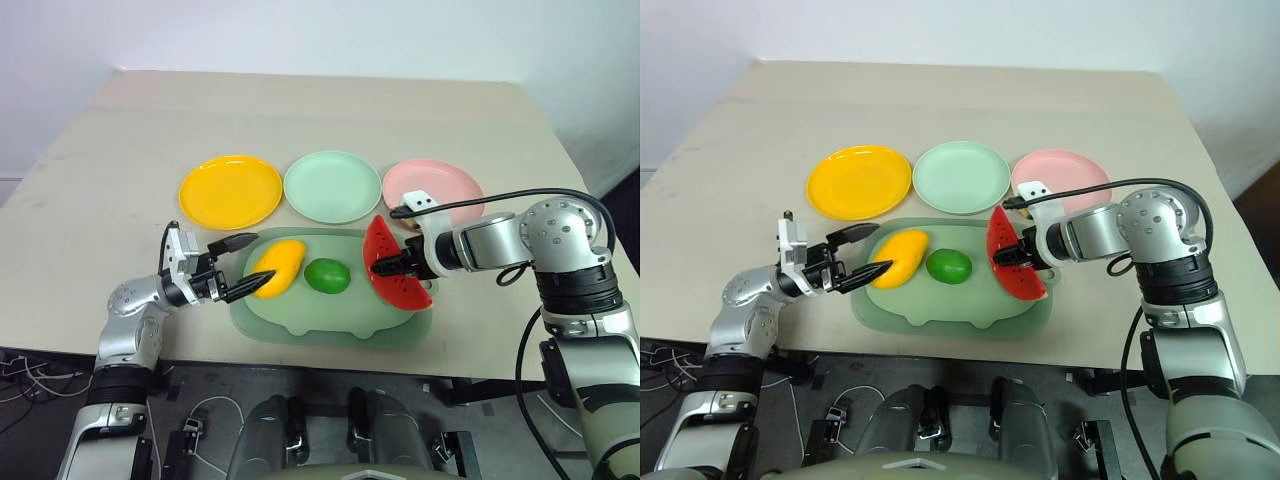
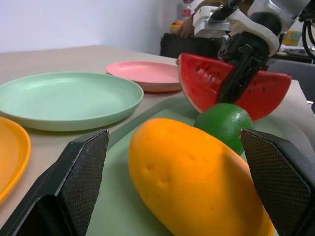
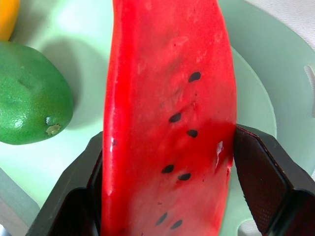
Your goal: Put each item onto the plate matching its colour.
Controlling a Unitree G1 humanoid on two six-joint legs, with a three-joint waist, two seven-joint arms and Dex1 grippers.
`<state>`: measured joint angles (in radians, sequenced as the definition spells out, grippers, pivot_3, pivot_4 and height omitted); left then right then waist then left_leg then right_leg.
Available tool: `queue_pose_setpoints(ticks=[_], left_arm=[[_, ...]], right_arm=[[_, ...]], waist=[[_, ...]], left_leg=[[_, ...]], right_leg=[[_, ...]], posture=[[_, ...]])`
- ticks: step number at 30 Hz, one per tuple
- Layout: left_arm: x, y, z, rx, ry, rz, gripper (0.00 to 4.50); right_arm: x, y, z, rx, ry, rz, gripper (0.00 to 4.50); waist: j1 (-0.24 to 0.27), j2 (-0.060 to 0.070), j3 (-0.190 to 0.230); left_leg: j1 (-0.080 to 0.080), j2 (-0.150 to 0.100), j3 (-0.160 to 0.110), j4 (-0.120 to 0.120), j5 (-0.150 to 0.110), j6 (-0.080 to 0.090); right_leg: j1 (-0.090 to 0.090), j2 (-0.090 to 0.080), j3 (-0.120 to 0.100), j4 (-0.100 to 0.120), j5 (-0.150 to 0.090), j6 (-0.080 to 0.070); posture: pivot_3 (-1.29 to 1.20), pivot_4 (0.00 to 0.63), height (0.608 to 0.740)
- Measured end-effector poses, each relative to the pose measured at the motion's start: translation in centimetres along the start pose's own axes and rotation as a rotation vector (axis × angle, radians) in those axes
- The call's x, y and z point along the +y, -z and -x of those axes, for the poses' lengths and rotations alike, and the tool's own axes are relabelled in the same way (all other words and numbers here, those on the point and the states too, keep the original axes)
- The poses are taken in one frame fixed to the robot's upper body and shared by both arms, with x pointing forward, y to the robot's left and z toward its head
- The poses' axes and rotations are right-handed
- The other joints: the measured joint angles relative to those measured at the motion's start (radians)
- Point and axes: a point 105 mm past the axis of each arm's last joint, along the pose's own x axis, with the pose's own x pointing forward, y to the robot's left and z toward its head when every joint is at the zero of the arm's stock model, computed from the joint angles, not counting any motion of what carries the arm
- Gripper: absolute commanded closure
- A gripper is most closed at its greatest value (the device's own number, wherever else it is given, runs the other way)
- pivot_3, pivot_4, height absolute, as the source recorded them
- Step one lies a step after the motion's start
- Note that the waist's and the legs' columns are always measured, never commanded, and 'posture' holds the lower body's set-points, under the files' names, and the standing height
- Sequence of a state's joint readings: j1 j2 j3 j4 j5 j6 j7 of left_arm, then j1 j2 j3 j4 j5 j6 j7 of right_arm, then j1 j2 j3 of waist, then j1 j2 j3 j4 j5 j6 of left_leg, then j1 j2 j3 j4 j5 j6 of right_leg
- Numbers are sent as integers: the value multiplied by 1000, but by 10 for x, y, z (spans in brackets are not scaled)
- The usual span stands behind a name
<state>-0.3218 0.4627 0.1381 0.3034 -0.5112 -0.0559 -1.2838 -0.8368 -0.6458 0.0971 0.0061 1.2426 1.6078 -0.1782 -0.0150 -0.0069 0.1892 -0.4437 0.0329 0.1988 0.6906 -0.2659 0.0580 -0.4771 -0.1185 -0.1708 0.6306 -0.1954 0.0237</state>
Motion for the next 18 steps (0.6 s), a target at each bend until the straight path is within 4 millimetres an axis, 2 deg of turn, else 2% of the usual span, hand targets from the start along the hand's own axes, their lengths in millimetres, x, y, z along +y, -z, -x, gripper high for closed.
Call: queue_pose_setpoints(ticks=[3,5,10,13,18], left_arm=[[1,-1,1,5,-3,-5,0],[2,-1,3,7,-10,-8,0],[4,-5,4,2,-31,-21,0],[3,-5,6,4,-35,-25,0],[3,-5,10,7,-58,-29,0]], right_arm=[[-3,0,5,-1,4,7,1369],[-7,-5,16,-29,13,17,1373],[-26,-46,55,-198,91,5,1387],[-49,-54,50,-235,139,-71,1387],[-89,-67,26,-280,229,-115,1387]], waist=[[1,0,0],[0,0,0],[-2,0,0],[-3,0,0],[-6,1,0]], left_leg=[[-1,0,0,0,0,0],[-1,0,0,0,0,0],[0,1,0,0,0,0],[-1,0,1,0,0,0],[-1,1,2,0,0,0]], right_leg=[[-1,0,0,0,0,0],[-1,0,0,0,0,0],[-1,1,0,0,0,0],[-1,1,0,-1,0,0],[-2,1,0,0,0,0]], posture=[[0,150,696],[0,150,696],[0,150,696],[0,150,696],[0,150,696]])
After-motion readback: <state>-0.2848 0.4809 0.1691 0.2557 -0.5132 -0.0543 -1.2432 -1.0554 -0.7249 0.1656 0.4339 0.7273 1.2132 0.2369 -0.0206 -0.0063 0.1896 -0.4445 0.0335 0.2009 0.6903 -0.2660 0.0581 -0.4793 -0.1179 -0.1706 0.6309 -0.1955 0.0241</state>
